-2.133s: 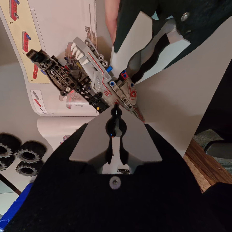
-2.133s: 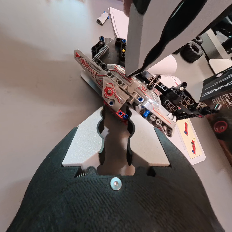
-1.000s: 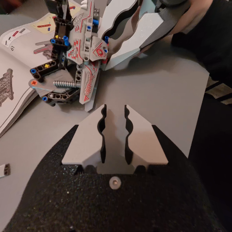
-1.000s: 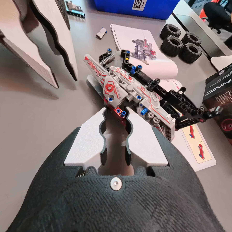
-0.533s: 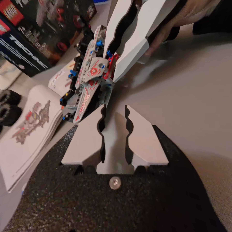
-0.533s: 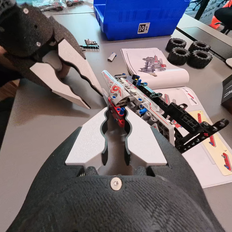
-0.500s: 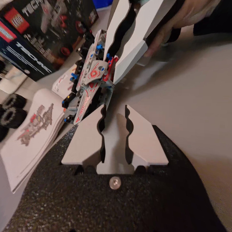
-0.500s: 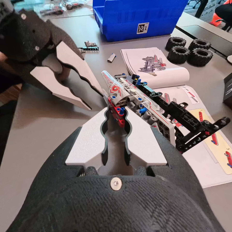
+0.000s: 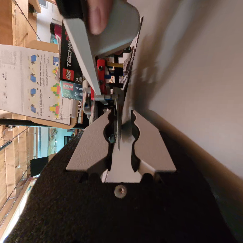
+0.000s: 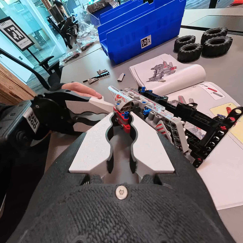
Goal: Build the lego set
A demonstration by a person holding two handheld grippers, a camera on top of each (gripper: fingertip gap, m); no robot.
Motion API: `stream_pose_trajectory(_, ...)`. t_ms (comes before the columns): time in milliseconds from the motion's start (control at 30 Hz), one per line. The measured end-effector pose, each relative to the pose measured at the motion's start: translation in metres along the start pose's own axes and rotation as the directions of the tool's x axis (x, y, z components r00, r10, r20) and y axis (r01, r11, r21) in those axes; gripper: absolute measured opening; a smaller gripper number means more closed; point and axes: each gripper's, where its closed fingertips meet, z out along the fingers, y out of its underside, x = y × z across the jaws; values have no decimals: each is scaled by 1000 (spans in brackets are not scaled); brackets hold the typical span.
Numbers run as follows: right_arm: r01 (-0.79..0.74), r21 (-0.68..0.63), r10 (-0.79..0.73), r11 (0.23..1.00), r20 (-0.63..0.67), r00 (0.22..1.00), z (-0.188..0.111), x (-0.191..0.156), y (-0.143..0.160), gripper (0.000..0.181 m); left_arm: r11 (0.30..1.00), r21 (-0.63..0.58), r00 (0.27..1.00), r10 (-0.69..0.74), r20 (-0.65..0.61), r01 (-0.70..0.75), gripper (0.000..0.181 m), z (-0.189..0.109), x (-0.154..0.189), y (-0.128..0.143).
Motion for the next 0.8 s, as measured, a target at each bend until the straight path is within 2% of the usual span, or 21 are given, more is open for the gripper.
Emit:
stream_pose_trajectory(133,-22,1,22,1000,9,1000,-1,0,-1,17,1000,-28,1000,-4,17,4,6,6,-3,-7)
stream_pose_trajectory(267,-39,40,38,998,18,999,-5,-1,-7,18,1000,0,999,-16,37,16,5,3,-9,-11)
stream_pose_trajectory(433,128,5,-127,992,-78,989,-8,-8,-5,23,1000,5,999,27,43,-28,5,-4,-6,-16)
stream_pose_trajectory(633,75,17,-74,997,-54,996,-11,-6,-1,19,998,48,999,-42,-14,43,5,-2,-4,-18)
stream_pose_trajectory(800,89,5,-89,996,-60,994,-12,-7,4,19,991,82,993,-98,-63,103,5,-3,1,-20)
